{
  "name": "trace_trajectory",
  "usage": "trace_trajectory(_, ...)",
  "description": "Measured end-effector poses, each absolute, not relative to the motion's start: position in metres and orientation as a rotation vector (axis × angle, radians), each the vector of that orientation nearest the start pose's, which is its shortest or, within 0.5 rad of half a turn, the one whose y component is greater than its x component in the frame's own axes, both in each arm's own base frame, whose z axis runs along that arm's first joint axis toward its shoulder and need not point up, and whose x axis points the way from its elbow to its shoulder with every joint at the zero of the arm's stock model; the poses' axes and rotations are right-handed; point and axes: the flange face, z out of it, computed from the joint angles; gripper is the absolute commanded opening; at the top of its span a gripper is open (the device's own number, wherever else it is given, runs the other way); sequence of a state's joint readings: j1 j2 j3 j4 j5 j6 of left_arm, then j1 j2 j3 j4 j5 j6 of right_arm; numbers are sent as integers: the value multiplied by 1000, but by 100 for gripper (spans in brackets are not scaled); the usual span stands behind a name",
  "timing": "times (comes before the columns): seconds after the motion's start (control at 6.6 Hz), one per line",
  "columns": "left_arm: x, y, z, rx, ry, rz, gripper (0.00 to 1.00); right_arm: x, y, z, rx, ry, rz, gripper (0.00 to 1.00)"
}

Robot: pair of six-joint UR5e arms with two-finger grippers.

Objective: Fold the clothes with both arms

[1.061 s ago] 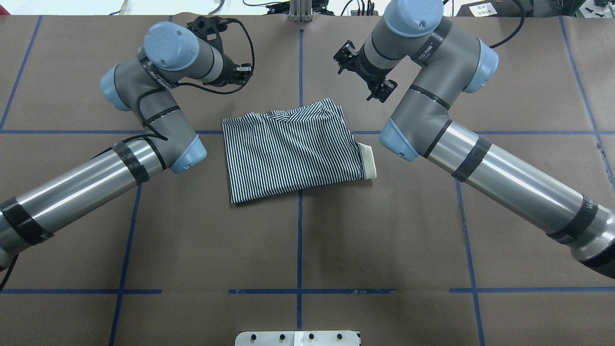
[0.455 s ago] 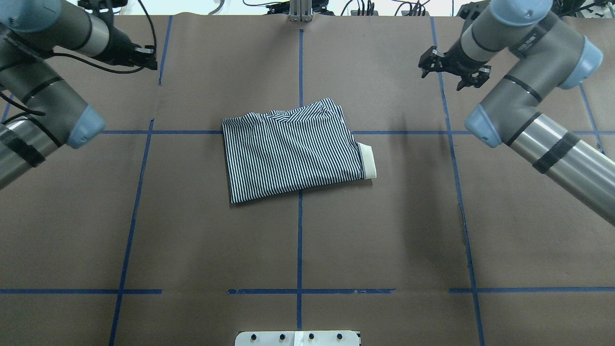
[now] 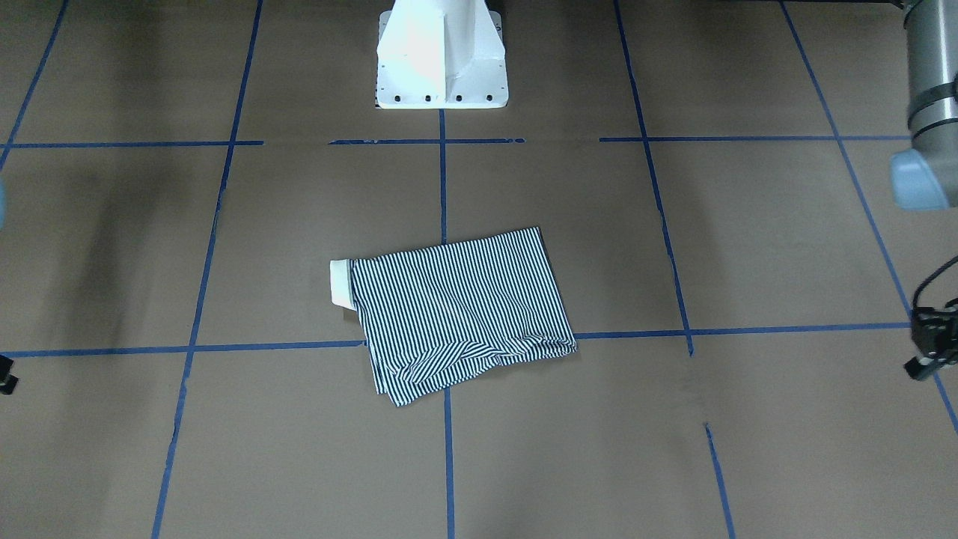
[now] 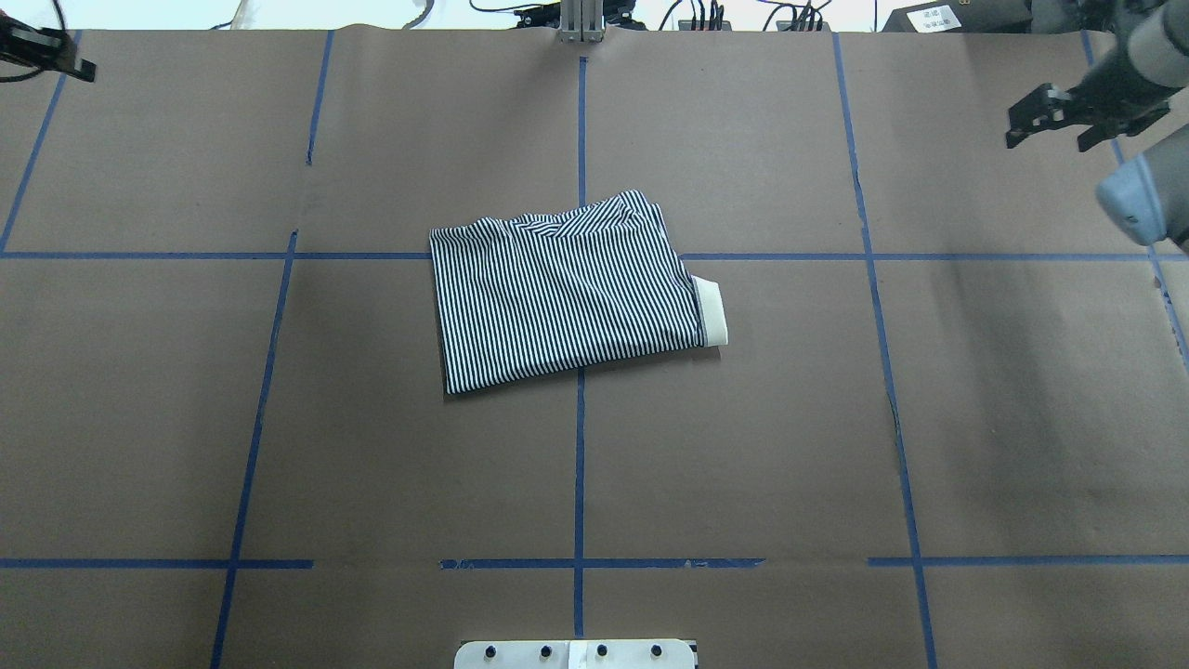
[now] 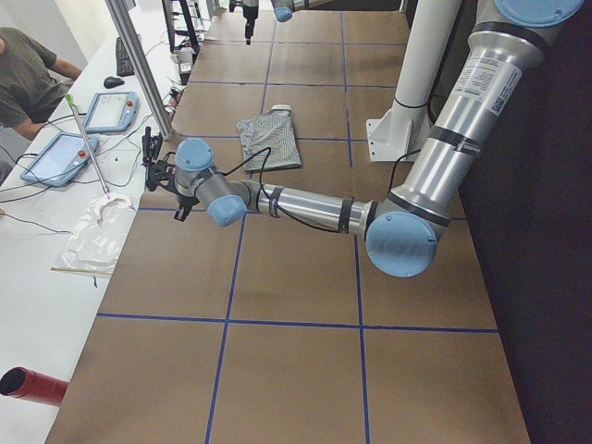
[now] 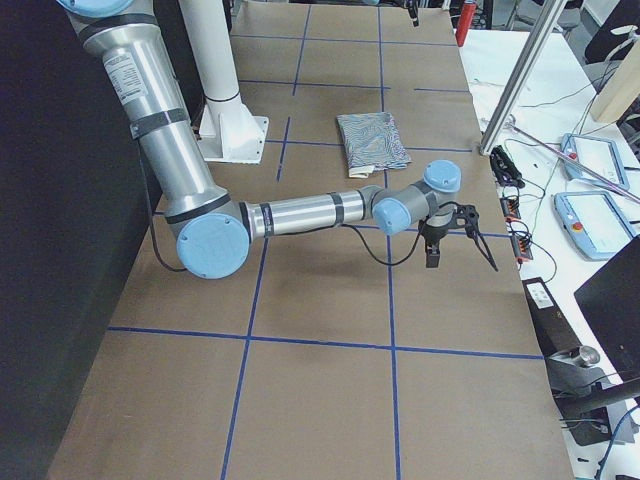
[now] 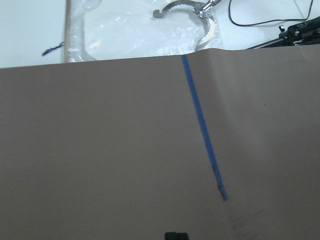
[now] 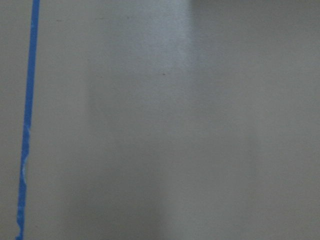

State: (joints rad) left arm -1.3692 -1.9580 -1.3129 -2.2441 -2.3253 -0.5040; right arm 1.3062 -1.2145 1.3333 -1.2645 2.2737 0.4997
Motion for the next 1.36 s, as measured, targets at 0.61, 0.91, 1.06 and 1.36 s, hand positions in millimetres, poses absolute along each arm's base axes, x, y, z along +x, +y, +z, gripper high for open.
trace_trajectory(0.61,-69,-626,553,264,891,10,100,45,-602,629,93,-795,-22,100)
trace_trajectory(0.91,-69,-560,623,192,865,0,100,47,-591,642,77,-784,-30,100)
trace_trajectory(1.06,-67,-543,644,187,825,4,100,41,-591,643,73,-772,-41,100)
trace_trajectory(1.36,-60,-520,674,149,789,2,100,34,-591,643,70,-760,-55,100)
